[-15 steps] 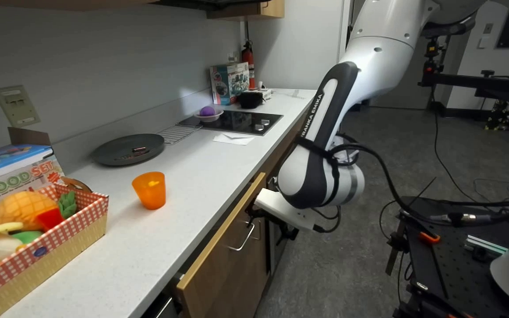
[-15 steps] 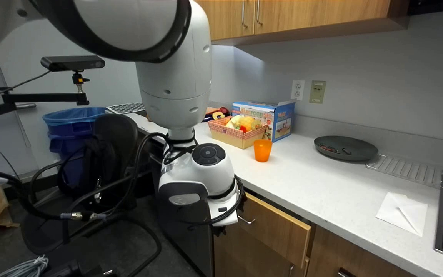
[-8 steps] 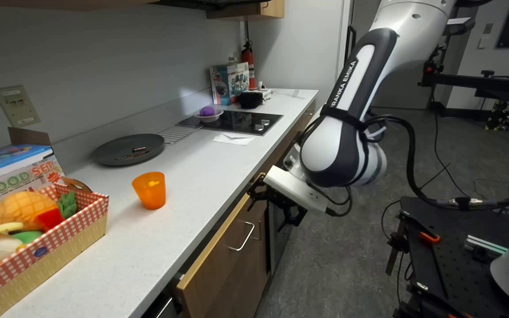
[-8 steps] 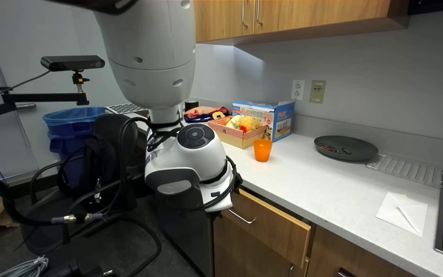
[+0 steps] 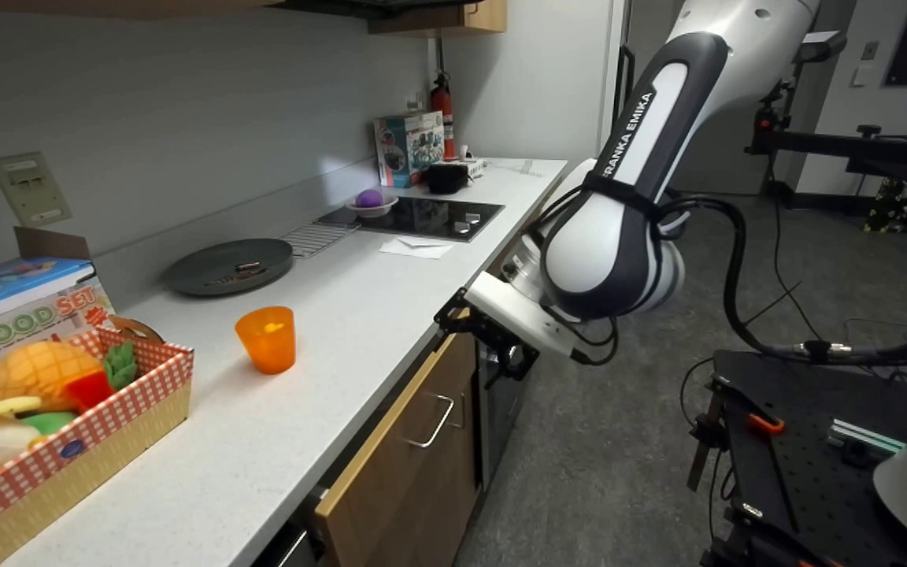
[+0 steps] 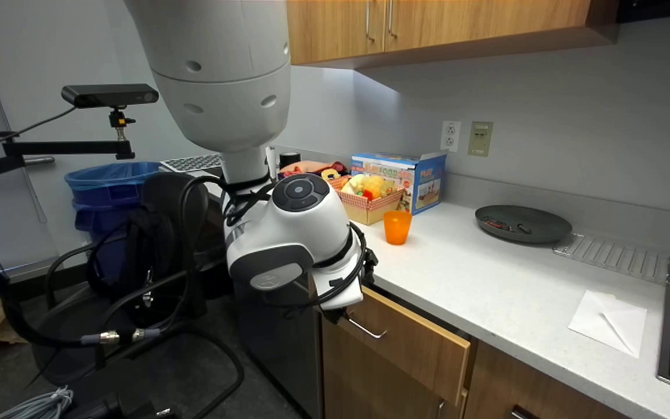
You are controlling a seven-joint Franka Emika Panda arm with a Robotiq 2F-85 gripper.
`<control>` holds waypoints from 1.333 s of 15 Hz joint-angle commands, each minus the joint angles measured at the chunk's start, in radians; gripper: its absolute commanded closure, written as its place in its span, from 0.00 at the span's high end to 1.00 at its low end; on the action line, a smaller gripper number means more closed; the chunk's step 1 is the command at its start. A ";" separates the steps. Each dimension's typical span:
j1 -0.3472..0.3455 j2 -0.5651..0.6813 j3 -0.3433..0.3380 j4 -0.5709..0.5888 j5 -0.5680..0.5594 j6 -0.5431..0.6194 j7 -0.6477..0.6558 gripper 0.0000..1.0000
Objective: Open the top drawer of the kitchen unit
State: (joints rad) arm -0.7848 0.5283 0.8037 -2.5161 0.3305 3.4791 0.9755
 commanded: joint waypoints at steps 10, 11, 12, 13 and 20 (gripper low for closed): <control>0.244 0.021 -0.267 0.131 -0.003 -0.090 0.050 1.00; 0.265 0.023 -0.284 0.139 -0.002 -0.095 0.055 1.00; 0.288 0.028 -0.303 0.148 0.001 -0.103 0.059 1.00; 0.309 0.030 -0.321 0.155 0.004 -0.112 0.062 1.00; 0.407 0.055 -0.395 0.204 0.026 -0.140 0.074 1.00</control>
State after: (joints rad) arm -0.4214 0.5704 0.4399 -2.3512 0.3346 3.3626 1.0380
